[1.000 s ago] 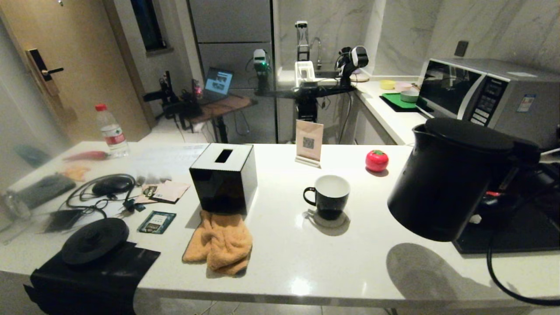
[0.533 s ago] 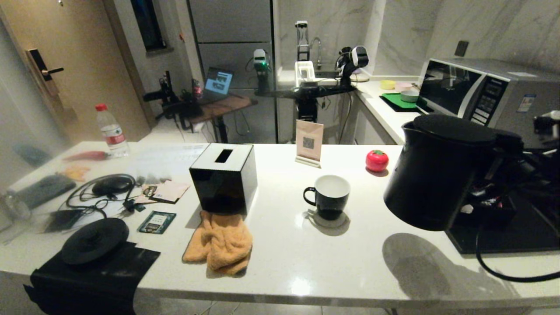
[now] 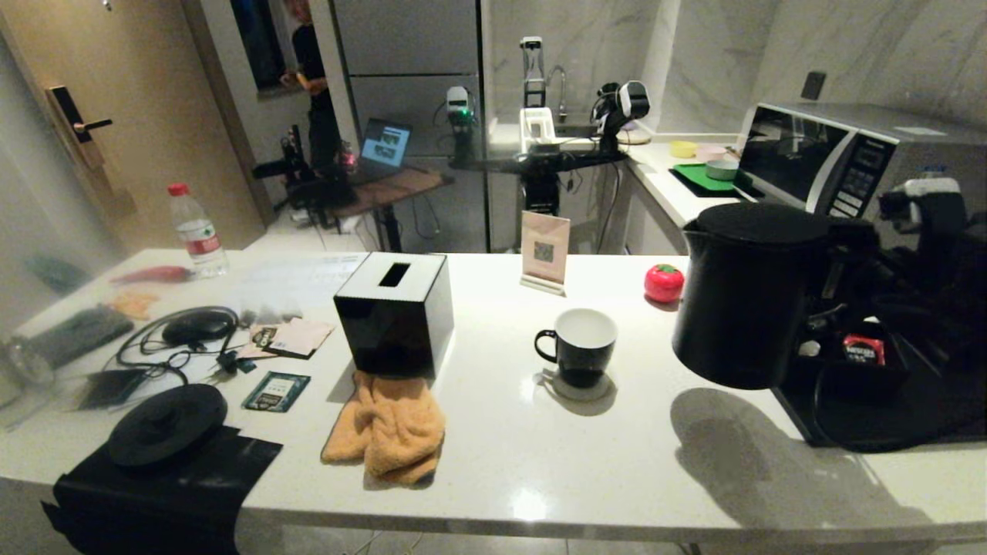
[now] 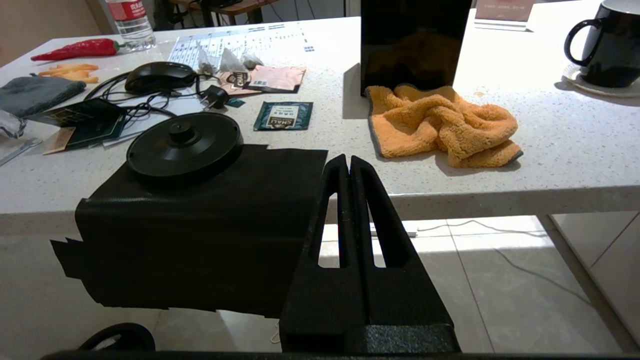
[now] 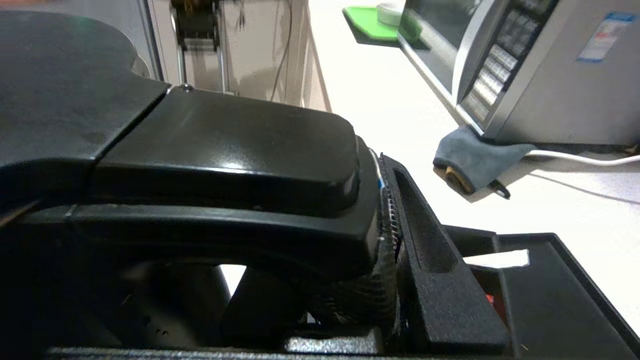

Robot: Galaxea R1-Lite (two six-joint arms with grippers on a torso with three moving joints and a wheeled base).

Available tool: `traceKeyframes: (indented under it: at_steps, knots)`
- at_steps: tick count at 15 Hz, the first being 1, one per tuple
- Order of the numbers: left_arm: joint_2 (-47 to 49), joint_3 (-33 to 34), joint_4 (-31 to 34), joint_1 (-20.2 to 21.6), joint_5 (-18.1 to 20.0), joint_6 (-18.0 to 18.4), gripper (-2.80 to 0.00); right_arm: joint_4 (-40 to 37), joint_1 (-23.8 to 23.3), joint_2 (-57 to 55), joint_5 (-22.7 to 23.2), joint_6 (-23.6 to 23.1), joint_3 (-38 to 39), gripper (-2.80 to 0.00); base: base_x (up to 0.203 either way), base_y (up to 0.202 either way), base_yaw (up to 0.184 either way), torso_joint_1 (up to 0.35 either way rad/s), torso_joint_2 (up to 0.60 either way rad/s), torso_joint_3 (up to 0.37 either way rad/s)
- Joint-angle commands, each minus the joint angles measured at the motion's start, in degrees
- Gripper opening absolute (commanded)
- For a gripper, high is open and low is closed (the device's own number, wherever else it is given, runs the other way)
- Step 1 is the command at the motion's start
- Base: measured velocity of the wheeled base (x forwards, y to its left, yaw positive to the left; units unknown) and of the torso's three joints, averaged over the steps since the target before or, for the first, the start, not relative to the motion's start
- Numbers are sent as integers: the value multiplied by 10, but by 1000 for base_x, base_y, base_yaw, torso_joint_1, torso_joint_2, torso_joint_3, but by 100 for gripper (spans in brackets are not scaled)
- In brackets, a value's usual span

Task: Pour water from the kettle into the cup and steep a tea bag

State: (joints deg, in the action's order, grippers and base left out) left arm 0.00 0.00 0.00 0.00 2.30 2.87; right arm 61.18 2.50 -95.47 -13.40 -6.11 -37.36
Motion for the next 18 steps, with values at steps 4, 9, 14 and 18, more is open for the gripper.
traceKeyframes:
  at_steps: [4, 9, 14, 18]
  knots:
    - [0, 0, 0, 0, 0, 0, -280, -48, 12, -40, -1, -30, -76, -280, 0, 0, 0, 0, 0, 0]
    - [0, 0, 0, 0, 0, 0, -280, -57, 44, -73, -1, -88, -115, -280, 0, 0, 0, 0, 0, 0]
    - [0, 0, 0, 0, 0, 0, -280, -77, 58, -94, -2, -134, -149, -280, 0, 0, 0, 0, 0, 0]
    - [0, 0, 0, 1, 0, 0, -280, -77, 58, -97, -2, -161, -149, -280, 0, 0, 0, 0, 0, 0]
